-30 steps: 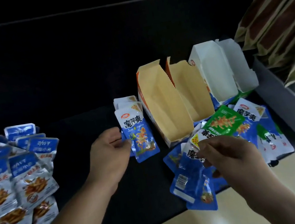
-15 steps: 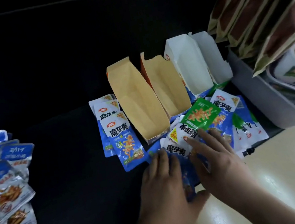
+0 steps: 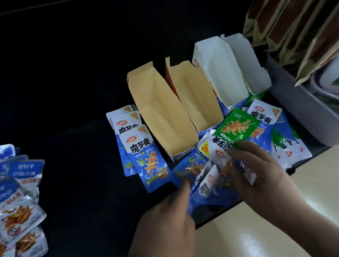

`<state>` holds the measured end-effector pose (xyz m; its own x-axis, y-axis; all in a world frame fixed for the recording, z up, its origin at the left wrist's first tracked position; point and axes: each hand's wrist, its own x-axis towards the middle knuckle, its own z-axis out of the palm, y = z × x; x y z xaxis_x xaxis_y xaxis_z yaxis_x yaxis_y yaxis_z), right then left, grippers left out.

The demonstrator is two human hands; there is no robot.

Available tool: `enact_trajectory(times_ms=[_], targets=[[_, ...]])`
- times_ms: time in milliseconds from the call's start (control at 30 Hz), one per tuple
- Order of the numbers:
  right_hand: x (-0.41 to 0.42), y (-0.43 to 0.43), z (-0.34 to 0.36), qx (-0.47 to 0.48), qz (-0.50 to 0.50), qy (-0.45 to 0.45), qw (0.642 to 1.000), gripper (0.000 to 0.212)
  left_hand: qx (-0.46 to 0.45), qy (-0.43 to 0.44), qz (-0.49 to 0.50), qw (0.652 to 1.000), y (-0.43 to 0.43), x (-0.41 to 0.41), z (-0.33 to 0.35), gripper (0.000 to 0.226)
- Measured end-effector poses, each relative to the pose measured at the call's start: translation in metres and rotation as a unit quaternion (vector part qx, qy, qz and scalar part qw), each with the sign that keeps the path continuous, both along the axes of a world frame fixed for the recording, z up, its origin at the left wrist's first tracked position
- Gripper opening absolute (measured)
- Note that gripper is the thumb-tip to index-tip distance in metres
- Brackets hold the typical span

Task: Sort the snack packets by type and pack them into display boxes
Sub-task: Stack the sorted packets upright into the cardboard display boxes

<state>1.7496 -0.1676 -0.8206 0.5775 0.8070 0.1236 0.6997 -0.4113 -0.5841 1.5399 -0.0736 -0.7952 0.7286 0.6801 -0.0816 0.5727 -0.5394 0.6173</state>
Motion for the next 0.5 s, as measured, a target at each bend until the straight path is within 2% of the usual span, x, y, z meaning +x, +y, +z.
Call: enact_trajectory(times_ms=[67, 100, 133, 200, 267, 400, 500], targets=[[-0.013, 0.004, 0.02, 0.046, -0.035, -0.006, 0.998, 0.021, -0.127, -0.108, 0.115, 0.979, 0.005, -0.015, 0.021, 0.045], [-0.022, 0.008, 0.032, 0.06, -0.061, 0.041, 0.996, 0.013, -0.198, -0.134, 0.147, 0.96, 0.007, -0.02, 0.027, 0.045], [-0.033, 0.014, 0.044, 0.057, -0.083, 0.13, 0.986, 0.006, -0.265, -0.147, 0.16, 0.94, 0.01, -0.024, 0.032, 0.047], [-0.057, 0.029, 0.064, 0.018, -0.082, 0.34, 0.937, 0.009, -0.364, -0.162, 0.175, 0.9, 0.013, -0.028, 0.038, 0.047], [-0.079, 0.042, 0.072, 0.004, -0.042, 0.446, 0.894, 0.009, -0.419, -0.196, 0.196, 0.864, 0.015, -0.029, 0.04, 0.04], [-0.1, 0.065, 0.067, 0.005, -0.053, 0.409, 0.911, 0.016, -0.371, -0.191, 0.221, 0.881, 0.02, -0.034, 0.039, 0.035], [-0.104, 0.079, 0.064, -0.006, -0.034, 0.4, 0.916, 0.018, -0.372, -0.199, 0.231, 0.877, 0.031, -0.044, 0.035, 0.033]])
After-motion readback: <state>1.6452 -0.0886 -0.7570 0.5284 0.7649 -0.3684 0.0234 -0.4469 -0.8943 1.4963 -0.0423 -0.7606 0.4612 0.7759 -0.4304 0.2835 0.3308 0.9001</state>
